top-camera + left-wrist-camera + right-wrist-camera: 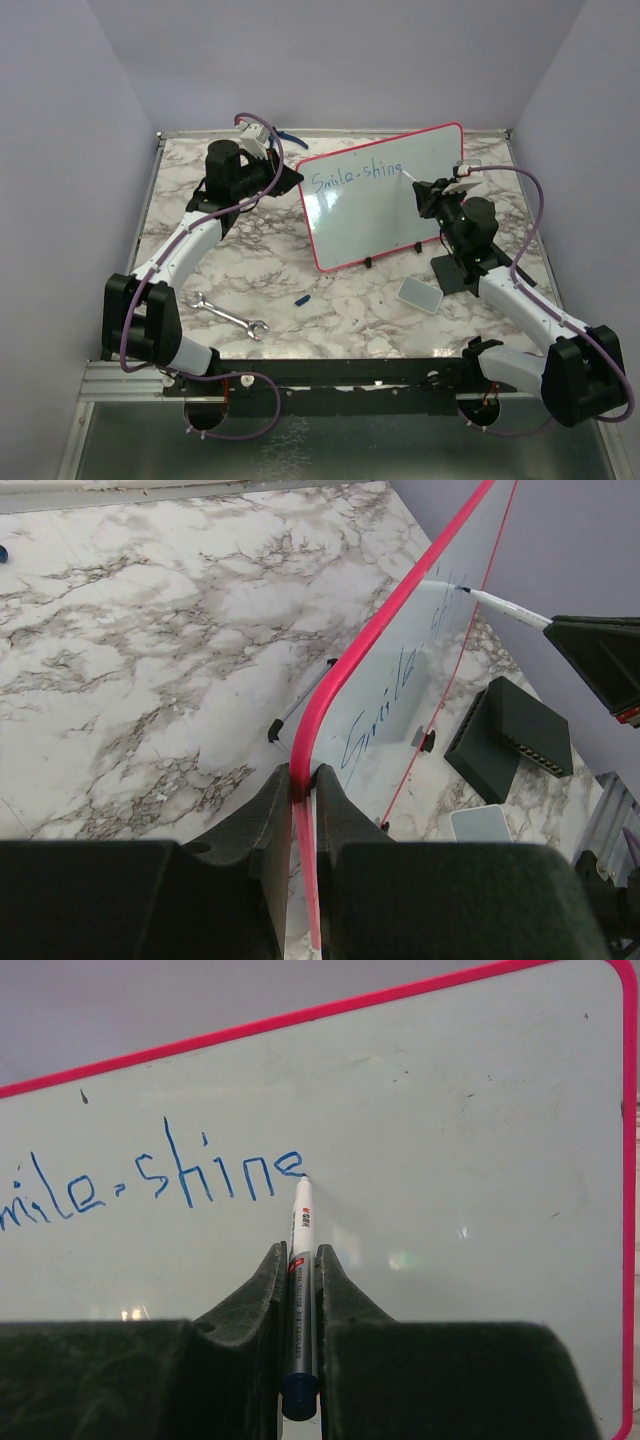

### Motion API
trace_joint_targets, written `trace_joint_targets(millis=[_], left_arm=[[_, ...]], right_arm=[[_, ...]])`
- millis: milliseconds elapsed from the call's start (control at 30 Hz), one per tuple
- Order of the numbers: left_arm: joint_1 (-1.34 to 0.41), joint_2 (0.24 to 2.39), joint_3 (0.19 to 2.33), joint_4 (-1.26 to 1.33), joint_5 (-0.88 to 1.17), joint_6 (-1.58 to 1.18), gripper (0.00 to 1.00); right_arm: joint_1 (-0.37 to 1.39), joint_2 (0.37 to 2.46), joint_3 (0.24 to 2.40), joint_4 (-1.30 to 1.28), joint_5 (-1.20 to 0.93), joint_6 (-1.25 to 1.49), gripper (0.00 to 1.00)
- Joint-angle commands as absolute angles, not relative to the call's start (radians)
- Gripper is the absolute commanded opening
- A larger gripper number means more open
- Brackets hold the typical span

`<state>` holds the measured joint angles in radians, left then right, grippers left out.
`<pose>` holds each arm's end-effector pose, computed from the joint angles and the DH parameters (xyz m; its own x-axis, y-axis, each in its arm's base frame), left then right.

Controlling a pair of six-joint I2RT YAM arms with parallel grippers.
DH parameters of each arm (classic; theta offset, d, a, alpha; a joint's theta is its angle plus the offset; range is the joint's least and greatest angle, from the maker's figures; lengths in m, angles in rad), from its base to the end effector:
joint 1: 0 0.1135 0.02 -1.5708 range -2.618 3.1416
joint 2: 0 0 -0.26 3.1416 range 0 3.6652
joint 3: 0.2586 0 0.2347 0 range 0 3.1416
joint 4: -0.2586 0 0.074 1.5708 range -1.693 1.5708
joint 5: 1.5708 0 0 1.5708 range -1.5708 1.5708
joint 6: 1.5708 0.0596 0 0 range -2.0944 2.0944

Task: Write a sentence on the whiteboard

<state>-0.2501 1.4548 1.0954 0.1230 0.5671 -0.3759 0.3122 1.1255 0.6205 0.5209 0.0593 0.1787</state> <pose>0.3256 -0.1162 0.3190 -0.4735 -0.1986 -0.8581 0.5816 0.6612 -0.4739 0.2572 0.0793 0.2930 -0.0296 0.1769 -0.9838 -0.2489 0.9519 0.1787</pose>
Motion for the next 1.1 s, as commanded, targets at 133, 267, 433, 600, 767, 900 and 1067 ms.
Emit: trace_joint_targets(millis=[133, 267, 433, 600, 767, 900, 1067], left_arm=[[-0.244, 1.423, 1.094, 0.131, 0.551, -0.351, 0.02], [-0.243, 1.426, 1.094, 0.131, 0.552, -0.352, 0.02], [-0.242, 1.426, 1.094, 0.132, 0.551, -0.352, 0.02], [-0.243, 1.427, 1.092, 0.135, 0.547, -0.353, 0.02], [-0.243, 1.433, 1.091, 0.134, 0.545, -0.352, 0.02], [-0.242, 1.434, 1.091, 0.134, 0.542, -0.351, 0.02], [-0.241, 1.432, 1.091, 0.129, 0.542, -0.347, 0.02]], right_arm=[[0.308, 1.123, 0.61, 0.486, 0.117, 0.179, 0.01], [0.308, 1.126, 0.62, 0.491, 0.118, 0.177, 0.01], [0.308, 1.129, 0.626, 0.487, 0.105, 0.173, 0.01], [0.308, 1.101, 0.61, 0.485, 0.052, 0.161, 0.01], [0.308, 1.037, 0.592, 0.475, 0.019, 0.171, 0.01], [0.308, 0.999, 0.589, 0.452, 0.017, 0.175, 0.01], [0.308, 0.975, 0.604, 0.413, 0.034, 0.181, 0.01]])
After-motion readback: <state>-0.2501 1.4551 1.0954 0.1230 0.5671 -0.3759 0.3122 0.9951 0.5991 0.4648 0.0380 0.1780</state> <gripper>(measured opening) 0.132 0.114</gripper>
